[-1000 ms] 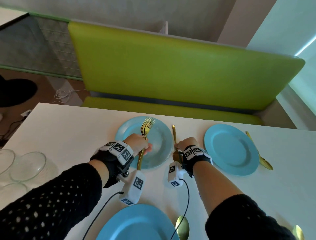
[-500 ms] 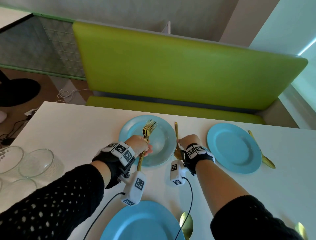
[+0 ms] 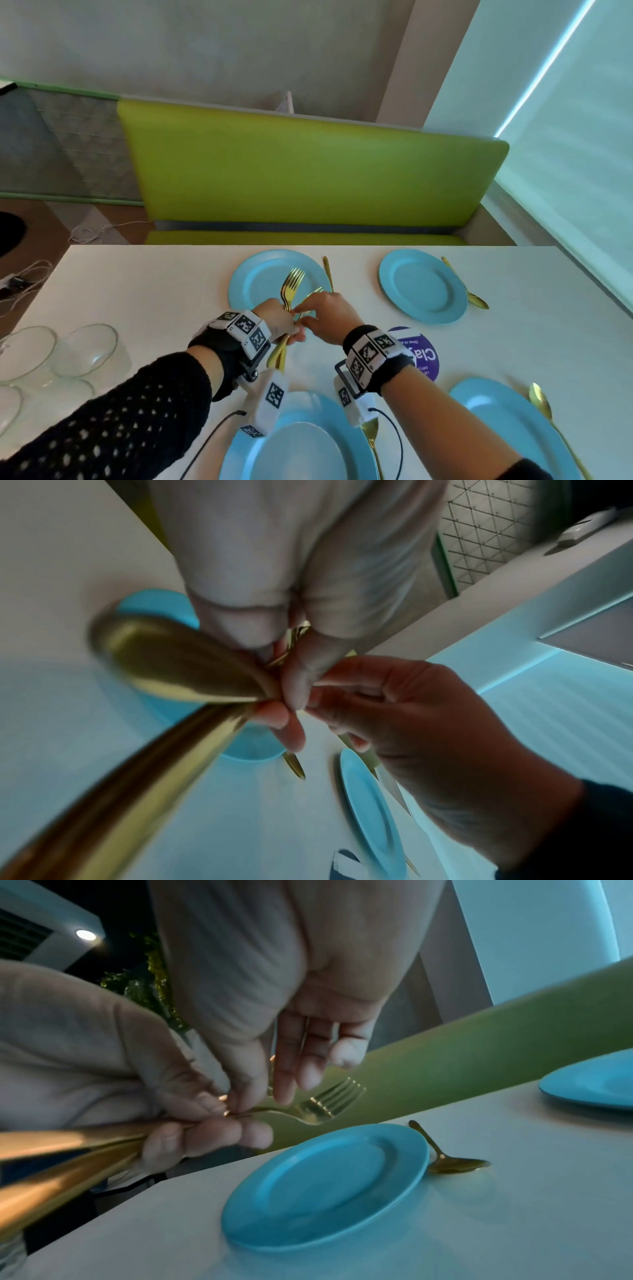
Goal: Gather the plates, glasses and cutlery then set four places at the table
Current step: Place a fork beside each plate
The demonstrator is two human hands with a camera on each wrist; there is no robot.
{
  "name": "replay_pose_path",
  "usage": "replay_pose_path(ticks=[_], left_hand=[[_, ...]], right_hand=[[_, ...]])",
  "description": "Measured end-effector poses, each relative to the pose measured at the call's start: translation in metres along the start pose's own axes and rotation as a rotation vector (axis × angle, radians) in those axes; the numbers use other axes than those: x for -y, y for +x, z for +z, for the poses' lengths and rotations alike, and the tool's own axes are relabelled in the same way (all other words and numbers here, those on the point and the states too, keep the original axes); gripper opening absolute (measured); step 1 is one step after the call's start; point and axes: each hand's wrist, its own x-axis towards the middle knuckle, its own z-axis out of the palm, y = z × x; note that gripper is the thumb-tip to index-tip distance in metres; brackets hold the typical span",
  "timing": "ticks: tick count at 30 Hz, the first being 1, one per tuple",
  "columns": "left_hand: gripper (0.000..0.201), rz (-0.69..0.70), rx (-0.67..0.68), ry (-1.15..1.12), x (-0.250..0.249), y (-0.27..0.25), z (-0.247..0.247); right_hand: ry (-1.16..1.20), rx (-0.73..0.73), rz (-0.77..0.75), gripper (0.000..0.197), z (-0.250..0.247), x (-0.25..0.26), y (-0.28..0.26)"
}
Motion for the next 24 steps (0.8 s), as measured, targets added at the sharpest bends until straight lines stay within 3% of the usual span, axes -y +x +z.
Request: replay_pose_path(ticks=[4, 10, 14, 20, 24], left_hand=[[0.003, 0.048, 0.036, 0.031, -0.001, -0.011, 0.003], [0.011, 0.074, 0.119, 0.143, -0.009, -0.01, 0.009], [0.013, 0.044, 0.096, 0.009, -0.017, 0.002, 0.012], [0.018, -0.007, -0.158, -0.204, -0.03, 0.025, -0.002], [0.023, -0.023, -0.192, -0.21, -0.033, 0.038, -0.009]], right_hand=[[-0.147, 0.075, -0.024, 0.028, -0.008, 0.005, -0.015], [-0.148, 0.107, -0.037, 0.024, -0.02, -0.007, -0.02], [-0.144, 0.123, -0.017, 0.021, -0.027, -0.029, -0.014], [-0.076, 0.099, 0.256, 0.024, -0.04, -0.079, 0.001], [0.021, 0.051, 0.534, 0.025, -0.036, -0.122, 0.022]])
